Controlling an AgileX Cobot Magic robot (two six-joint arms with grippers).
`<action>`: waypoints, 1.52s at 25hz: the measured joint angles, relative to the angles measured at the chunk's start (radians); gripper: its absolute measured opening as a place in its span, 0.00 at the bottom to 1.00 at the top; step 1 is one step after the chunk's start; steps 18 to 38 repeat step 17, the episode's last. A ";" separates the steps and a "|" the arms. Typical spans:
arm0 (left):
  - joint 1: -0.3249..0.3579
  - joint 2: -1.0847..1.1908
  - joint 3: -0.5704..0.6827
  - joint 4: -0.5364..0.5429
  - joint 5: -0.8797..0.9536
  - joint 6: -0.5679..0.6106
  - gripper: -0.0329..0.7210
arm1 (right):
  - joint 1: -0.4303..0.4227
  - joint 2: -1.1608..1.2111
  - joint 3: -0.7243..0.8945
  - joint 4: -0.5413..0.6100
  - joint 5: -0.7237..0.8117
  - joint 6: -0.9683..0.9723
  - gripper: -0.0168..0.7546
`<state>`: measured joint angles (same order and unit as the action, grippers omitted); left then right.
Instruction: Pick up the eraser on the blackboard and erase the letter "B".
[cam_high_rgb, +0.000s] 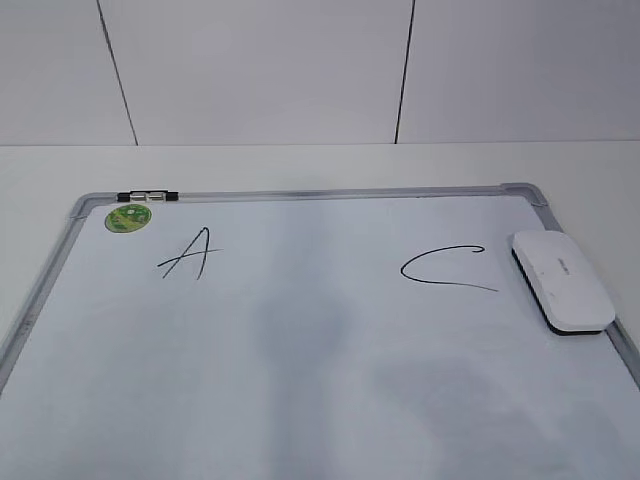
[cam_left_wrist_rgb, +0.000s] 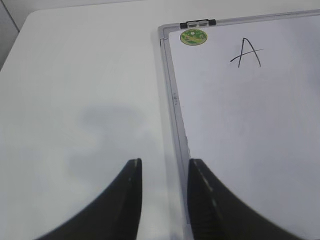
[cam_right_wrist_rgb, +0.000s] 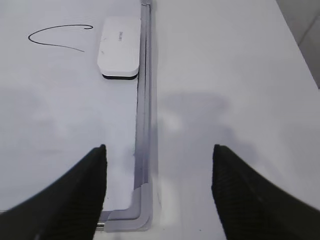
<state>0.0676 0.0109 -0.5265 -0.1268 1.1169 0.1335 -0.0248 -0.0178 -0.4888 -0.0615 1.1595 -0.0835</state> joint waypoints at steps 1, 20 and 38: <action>0.000 0.000 0.000 0.000 0.000 0.000 0.36 | -0.002 0.000 0.000 0.000 0.000 0.000 0.66; 0.000 0.000 0.000 0.000 0.000 0.000 0.36 | -0.002 0.000 0.000 0.000 0.000 0.000 0.66; 0.000 0.000 0.000 0.000 0.000 0.000 0.36 | -0.002 0.000 0.000 0.000 0.000 0.000 0.66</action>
